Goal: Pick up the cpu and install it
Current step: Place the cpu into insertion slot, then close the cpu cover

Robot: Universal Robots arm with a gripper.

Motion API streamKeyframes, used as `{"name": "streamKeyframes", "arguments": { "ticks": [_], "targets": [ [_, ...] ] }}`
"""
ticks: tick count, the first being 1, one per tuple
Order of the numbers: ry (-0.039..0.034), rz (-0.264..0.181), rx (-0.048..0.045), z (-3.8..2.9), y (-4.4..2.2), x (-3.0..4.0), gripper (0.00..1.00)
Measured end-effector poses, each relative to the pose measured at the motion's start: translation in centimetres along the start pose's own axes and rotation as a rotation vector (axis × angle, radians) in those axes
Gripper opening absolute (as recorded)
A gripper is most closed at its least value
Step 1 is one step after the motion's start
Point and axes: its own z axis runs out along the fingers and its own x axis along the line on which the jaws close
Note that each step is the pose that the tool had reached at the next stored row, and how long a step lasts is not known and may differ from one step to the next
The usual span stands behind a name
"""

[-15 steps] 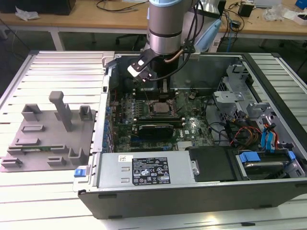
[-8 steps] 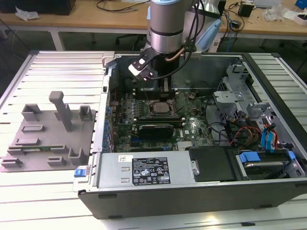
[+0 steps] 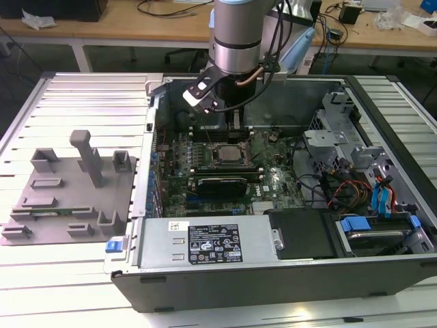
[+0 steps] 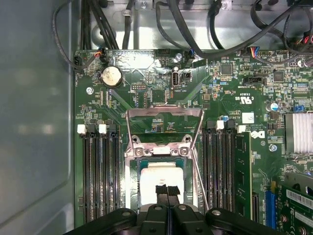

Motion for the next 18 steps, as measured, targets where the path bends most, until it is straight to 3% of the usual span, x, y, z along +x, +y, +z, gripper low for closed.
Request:
{"name": "streamKeyframes", "arguments": {
  "ticks": [16, 18],
  "targets": [
    [-0.0004, 0.0, 0.0, 0.0, 0.0, 0.0, 0.11],
    [-0.0005, 0.0, 0.0, -0.24, 0.01, -0.01, 0.11]
  ]
}}
